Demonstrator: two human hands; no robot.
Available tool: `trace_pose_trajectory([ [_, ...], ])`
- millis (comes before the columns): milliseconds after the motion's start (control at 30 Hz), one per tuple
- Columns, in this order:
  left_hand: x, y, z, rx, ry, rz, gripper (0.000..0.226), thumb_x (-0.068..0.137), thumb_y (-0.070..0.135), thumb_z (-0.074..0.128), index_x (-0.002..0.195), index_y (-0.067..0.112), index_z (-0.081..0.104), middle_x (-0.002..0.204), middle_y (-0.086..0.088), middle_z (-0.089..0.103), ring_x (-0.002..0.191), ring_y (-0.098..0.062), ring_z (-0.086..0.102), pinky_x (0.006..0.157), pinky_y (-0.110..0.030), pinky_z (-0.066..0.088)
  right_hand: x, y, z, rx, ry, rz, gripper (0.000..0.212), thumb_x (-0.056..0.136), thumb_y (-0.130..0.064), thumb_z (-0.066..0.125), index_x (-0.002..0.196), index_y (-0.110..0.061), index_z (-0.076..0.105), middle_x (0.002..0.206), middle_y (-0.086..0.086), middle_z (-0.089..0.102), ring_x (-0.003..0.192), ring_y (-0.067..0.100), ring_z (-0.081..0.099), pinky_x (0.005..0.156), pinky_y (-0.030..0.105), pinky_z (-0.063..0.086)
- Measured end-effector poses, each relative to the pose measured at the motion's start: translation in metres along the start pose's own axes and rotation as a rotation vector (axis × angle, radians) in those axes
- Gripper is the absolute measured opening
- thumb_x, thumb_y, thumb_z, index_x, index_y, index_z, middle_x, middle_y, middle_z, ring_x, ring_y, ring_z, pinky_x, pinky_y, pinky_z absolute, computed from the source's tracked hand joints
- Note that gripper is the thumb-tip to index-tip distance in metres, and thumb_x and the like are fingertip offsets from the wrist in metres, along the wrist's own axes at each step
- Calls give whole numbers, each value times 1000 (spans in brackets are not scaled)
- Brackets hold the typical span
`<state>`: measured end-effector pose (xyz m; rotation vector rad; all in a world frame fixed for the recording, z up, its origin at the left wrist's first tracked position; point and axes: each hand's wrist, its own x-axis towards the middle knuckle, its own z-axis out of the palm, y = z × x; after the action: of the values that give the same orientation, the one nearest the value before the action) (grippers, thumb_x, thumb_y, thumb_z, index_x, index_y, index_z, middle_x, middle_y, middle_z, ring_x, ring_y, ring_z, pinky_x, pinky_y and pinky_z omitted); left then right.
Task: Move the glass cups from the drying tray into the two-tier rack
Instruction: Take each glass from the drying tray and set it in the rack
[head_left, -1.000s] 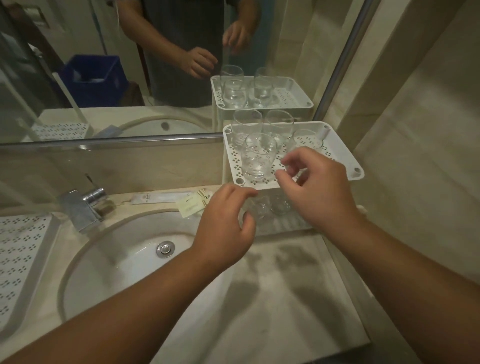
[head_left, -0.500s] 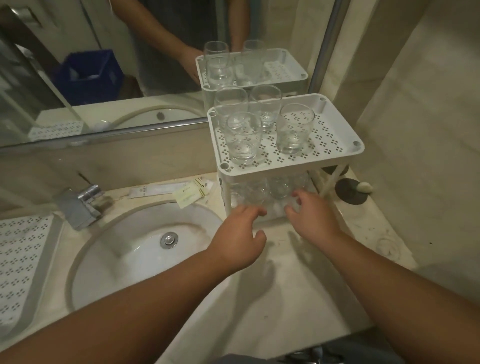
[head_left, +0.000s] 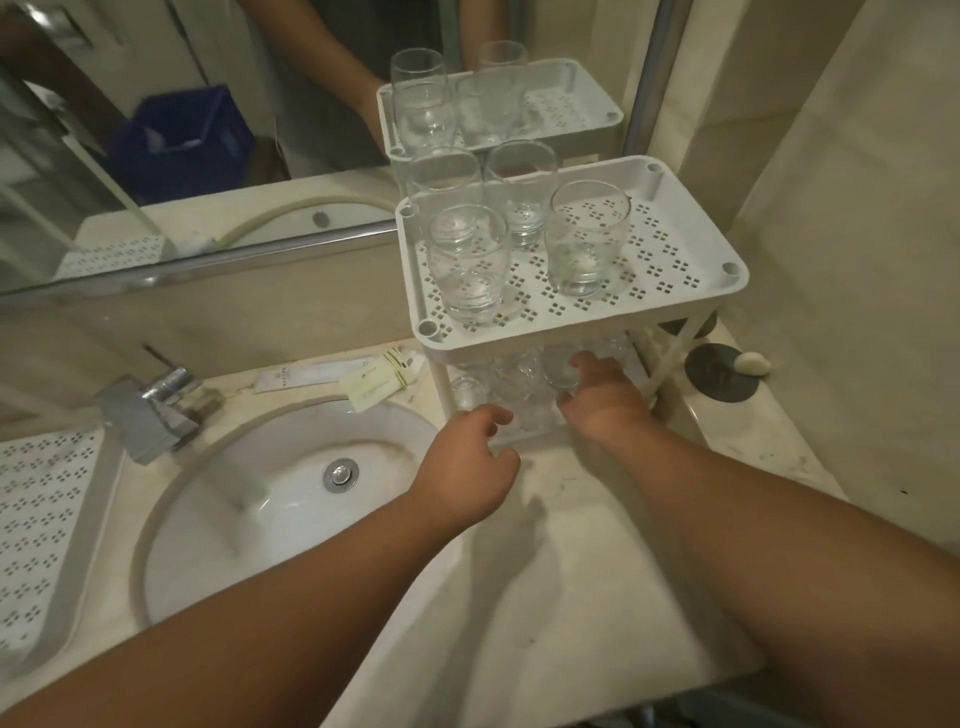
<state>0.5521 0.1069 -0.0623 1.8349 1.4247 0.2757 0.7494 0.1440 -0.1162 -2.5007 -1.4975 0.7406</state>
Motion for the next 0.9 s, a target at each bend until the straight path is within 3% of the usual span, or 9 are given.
trace_pose_trajectory([
  [167,0,-3,-2,-50,28,-50,42,91,18,56,133,25,57,127,2,56,109,-16,60,95,-28,48,12,0,7,28,35,23,34,95,-35,52,125,-24,41,122,9,48,107,33,58,75,35,43],
  [333,-1,-2,-2,-71,21,-81,41,91,18,55,132,25,58,125,5,55,112,-16,59,97,-33,50,22,-1,11,31,53,49,39,94,-39,57,123,-15,47,122,11,52,111,31,57,81,35,43],
  [433,-2,0,-1,-93,19,-91,42,91,18,55,132,25,58,126,3,54,113,-18,59,97,-37,52,26,1,12,43,77,54,40,93,-40,58,119,-9,55,119,11,58,110,29,57,78,30,40],
  [567,-3,1,0,-128,17,-113,41,91,18,55,132,26,58,126,3,53,113,-18,59,96,-37,52,21,4,14,101,108,47,34,92,-40,61,104,-9,58,104,8,60,92,25,58,70,26,35],
  [700,-5,3,1,-141,7,-124,42,92,17,54,133,24,57,128,2,53,115,-19,59,98,-38,51,11,11,19,217,185,36,30,87,-37,69,85,-13,50,77,0,50,68,17,48,57,25,28],
  [833,-6,8,5,-184,-16,-134,42,91,17,54,133,24,57,131,0,53,114,-22,61,99,-41,51,-1,17,22,337,270,25,34,83,-34,76,81,-12,49,75,3,53,65,21,51,59,25,34],
  [900,-5,10,7,-212,-21,-143,43,92,18,53,134,24,56,131,1,54,115,-21,60,98,-35,50,-14,17,19,353,284,14,34,83,-35,76,83,-12,51,78,3,55,65,19,52,56,25,34],
])
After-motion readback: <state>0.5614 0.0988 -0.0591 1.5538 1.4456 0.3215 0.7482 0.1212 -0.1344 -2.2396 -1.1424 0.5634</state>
